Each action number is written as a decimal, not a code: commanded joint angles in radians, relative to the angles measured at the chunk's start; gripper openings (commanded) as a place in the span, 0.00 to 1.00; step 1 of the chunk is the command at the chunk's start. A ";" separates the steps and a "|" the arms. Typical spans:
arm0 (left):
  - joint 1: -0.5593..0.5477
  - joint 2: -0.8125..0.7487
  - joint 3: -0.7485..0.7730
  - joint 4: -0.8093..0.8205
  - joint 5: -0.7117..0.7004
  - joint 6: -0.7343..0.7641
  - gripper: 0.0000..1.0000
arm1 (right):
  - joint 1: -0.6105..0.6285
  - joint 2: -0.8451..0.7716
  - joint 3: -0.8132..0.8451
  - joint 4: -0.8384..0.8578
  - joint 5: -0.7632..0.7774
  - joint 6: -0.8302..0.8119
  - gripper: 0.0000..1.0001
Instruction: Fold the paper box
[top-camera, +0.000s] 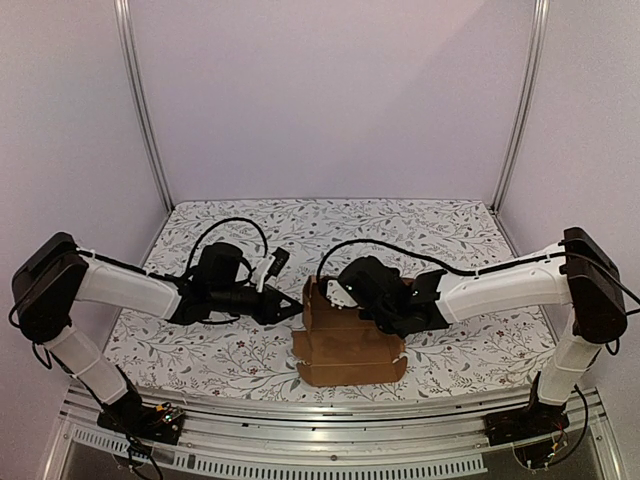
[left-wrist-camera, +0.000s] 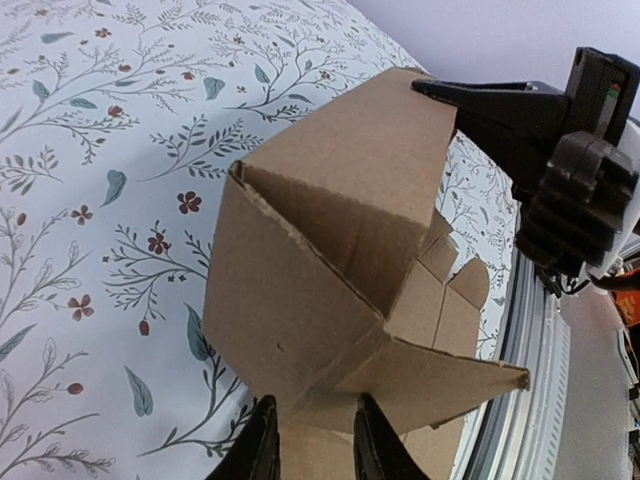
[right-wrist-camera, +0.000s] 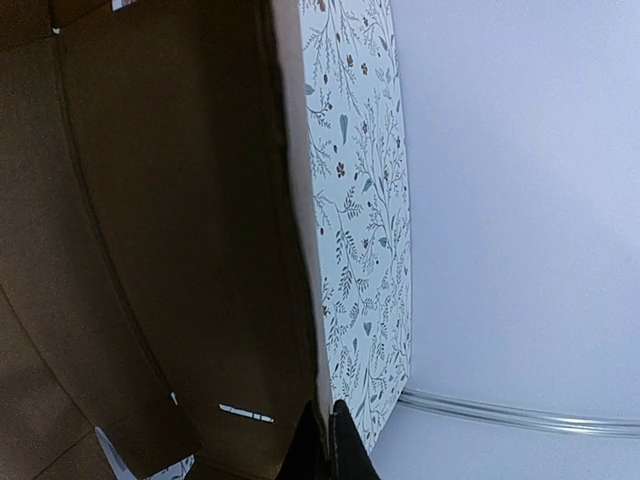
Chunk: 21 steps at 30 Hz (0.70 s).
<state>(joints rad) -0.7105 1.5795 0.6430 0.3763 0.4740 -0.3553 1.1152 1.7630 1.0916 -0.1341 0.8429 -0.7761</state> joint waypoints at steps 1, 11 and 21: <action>-0.026 0.018 0.030 -0.014 -0.029 0.031 0.26 | 0.016 0.013 0.001 0.015 0.018 0.008 0.00; -0.070 0.031 0.050 -0.020 -0.071 0.042 0.27 | 0.036 0.047 0.019 -0.003 0.051 0.022 0.00; -0.141 0.044 0.048 -0.031 -0.193 0.060 0.27 | 0.070 0.078 0.036 -0.027 0.118 0.045 0.00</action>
<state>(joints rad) -0.8097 1.6043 0.6781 0.3714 0.3557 -0.3214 1.1645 1.8179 1.1027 -0.1486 0.9222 -0.7666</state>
